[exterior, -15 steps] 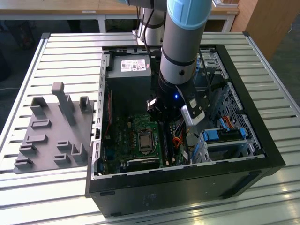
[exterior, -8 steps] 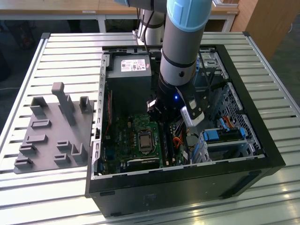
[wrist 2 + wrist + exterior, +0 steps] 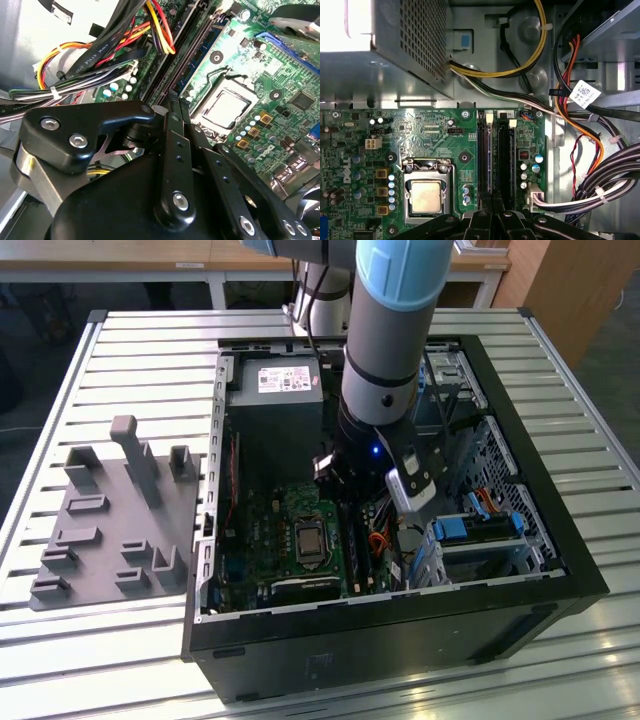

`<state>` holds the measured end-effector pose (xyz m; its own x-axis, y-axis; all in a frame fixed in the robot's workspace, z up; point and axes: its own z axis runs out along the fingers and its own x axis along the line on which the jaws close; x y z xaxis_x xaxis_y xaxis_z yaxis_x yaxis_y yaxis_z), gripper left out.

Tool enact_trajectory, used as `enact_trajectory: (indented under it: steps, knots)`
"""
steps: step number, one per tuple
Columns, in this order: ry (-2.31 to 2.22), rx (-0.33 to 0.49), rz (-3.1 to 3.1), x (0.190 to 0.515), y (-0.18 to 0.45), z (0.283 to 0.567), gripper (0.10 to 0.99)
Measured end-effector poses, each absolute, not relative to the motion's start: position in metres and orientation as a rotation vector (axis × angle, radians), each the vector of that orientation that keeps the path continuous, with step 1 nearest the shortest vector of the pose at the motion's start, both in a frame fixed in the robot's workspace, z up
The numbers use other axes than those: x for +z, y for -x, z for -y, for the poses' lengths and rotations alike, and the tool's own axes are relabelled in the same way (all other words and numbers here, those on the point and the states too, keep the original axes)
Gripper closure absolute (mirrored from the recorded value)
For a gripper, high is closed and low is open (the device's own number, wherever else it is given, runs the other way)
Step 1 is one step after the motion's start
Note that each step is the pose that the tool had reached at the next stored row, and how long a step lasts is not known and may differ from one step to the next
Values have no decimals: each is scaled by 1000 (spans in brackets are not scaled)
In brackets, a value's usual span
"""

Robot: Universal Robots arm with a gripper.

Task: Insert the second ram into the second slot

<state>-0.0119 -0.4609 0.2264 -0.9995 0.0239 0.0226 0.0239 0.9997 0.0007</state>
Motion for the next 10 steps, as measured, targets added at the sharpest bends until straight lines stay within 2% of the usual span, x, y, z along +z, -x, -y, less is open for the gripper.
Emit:
enact_trajectory:
  steps: [10]
  knots:
    - [37, -2, 3118, 225, 11, 462, 973]
